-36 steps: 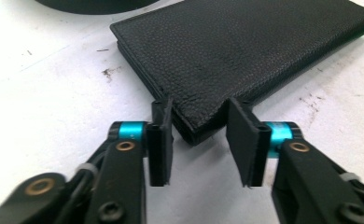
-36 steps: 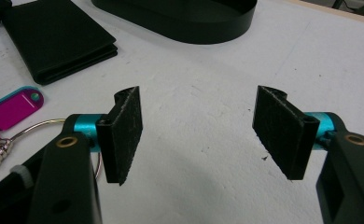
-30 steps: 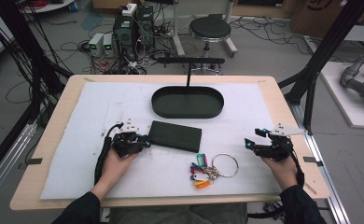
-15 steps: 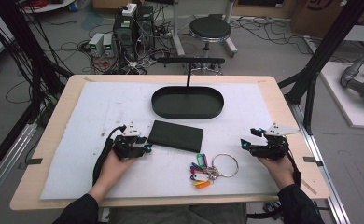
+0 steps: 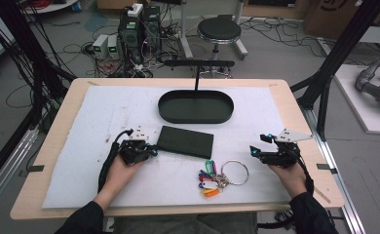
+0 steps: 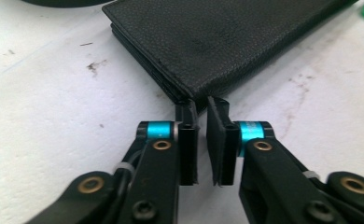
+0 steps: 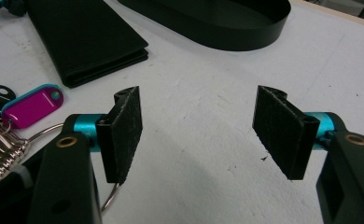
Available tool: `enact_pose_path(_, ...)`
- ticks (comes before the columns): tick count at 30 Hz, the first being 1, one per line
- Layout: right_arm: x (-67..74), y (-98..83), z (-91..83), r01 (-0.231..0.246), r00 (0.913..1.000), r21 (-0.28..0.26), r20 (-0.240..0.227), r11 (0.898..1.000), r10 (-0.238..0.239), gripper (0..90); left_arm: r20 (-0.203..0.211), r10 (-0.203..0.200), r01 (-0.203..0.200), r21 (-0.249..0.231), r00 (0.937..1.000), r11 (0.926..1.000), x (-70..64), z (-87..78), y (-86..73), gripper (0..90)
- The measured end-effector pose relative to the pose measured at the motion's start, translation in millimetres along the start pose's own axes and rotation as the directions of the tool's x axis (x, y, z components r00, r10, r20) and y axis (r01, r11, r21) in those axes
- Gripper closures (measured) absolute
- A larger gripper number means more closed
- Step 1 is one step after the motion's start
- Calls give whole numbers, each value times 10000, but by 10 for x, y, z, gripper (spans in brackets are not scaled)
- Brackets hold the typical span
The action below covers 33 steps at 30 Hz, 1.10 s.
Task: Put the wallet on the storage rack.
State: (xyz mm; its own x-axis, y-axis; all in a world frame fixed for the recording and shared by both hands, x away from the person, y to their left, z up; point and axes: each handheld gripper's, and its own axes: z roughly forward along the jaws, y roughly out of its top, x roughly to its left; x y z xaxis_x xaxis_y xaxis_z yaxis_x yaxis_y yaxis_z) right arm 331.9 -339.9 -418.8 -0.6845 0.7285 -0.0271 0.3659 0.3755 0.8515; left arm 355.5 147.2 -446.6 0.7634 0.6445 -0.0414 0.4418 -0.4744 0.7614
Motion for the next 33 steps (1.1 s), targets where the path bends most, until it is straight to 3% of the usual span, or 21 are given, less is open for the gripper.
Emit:
enact_pose_path(9,75,25,68,238,9985,-33,-488,9997,-239,332,893,-266,311,-492,9957,9983,-63,-10,97,867)
enact_pose_path(13,137,67,134,405,9959,-186,-804,9990,-419,324,1521,-802,923,-741,9851,9930,-117,-13,176,869)
enact_pose_path(15,158,80,159,457,9953,-179,-849,9988,-470,324,1597,-892,1030,-802,9831,9914,-121,-14,183,870)
enact_pose_path(22,320,168,408,1359,9852,134,-1072,9906,-1337,332,1965,-1378,1614,-1099,9708,9808,-87,-39,187,871)
enact_pose_path(26,402,220,540,2006,9749,241,-1032,9794,-1971,337,2144,-1522,1809,-1210,9648,9760,-78,-55,205,871)
enact_pose_path(27,443,240,598,2387,9674,340,-957,9705,-2346,337,2184,-1569,1870,-1247,9632,9744,-76,-59,210,871)
enact_pose_path(28,443,240,598,2387,9674,340,-957,9705,-2346,337,2224,-1584,1894,-1260,9620,9738,-73,-64,214,871)
enact_pose_path(29,487,248,645,2821,9578,296,-666,9589,-2797,339,2283,-1639,1972,-1315,9597,9715,-68,-67,216,872)
enact_pose_path(30,487,248,645,2821,9578,296,-666,9589,-2797,339,2283,-1639,1972,-1315,9597,9715,-68,-67,216,872)
enact_pose_path(33,533,285,726,3299,9433,360,-524,9433,-3279,365,2345,-1647,1994,-1328,9581,9709,-64,-70,218,872)
